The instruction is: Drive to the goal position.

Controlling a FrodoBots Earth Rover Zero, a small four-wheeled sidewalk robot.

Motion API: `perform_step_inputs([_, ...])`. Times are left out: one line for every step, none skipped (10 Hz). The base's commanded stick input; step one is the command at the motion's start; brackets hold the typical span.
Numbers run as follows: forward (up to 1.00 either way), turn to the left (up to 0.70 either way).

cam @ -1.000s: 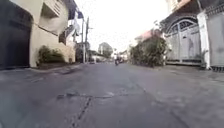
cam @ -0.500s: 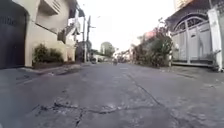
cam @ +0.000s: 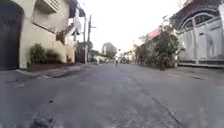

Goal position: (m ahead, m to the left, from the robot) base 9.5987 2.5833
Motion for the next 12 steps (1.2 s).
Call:
perform_step_inputs([1.00, 0.02])
perform_step_inputs([1.00, 0.02])
perform_step_inputs([1.00, -0.01])
perform_step_inputs([1.00, -0.32])
perform_step_inputs([1.00, -0.38])
perform_step_inputs([1.00, -0.07])
perform_step_inputs([1.00, 0.02])
perform_step_inputs([1.00, 0.02])
perform_step_inputs([1.00, 0.02])
perform_step_inputs([1.00, 0.02])
perform_step_inputs([1.00, 0.02])
perform_step_inputs([1.00, 0.02])
